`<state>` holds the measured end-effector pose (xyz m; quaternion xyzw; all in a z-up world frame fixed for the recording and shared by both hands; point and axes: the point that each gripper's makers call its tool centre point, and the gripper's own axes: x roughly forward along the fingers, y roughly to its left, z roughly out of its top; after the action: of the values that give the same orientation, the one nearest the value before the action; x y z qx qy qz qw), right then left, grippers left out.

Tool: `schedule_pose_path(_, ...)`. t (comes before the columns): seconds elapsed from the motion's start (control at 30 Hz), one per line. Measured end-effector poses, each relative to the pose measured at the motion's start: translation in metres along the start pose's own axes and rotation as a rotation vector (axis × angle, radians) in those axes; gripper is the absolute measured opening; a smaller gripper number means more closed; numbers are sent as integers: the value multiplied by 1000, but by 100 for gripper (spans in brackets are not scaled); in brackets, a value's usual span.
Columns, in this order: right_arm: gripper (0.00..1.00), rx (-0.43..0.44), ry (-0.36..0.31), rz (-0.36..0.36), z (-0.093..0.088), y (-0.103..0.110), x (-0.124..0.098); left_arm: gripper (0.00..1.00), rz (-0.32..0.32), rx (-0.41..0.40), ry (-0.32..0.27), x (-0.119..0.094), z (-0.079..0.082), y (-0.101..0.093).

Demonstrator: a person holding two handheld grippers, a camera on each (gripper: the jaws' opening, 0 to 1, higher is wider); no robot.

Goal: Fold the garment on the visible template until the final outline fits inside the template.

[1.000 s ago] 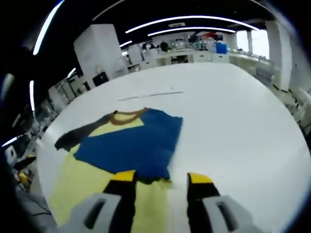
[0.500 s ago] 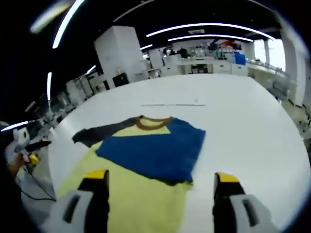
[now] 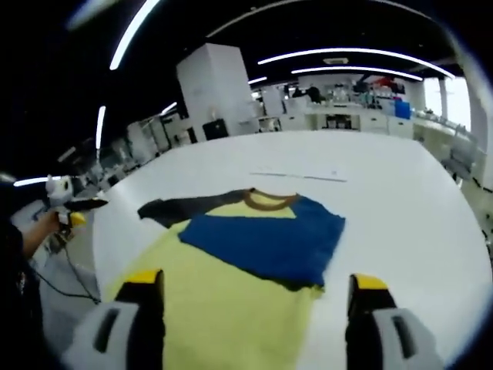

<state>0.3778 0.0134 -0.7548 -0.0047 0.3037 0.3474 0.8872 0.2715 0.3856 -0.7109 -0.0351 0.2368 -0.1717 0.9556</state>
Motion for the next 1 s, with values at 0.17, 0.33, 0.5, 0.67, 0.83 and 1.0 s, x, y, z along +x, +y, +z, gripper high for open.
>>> schedule_pose_path(0.17, 100, -46, 6, 19, -4, 12, -15, 91, 40, -9, -19, 5, 9, 24)
schedule_pose_path(0.33, 100, -67, -6, 48, -5, 24, -27, 90, 65, -20, -32, 11, 18, 40)
schedule_pose_path(0.5, 100, -64, -35, 74, -4, 37, -40, 89, 102, -36, -46, 18, 25, 59)
schedule_pose_path(0.67, 100, -92, 4, 81, -19, 46, -47, 86, 199, -105, -97, 24, 30, 93)
schedule_pose_path(0.83, 100, -89, -12, 63, -21, 51, -53, 81, 242, -151, -95, 29, 22, 114)
schedule_pose_path(1.0, 100, -105, -35, 58, -17, 57, -61, 77, 292, -188, -100, 34, 15, 139)
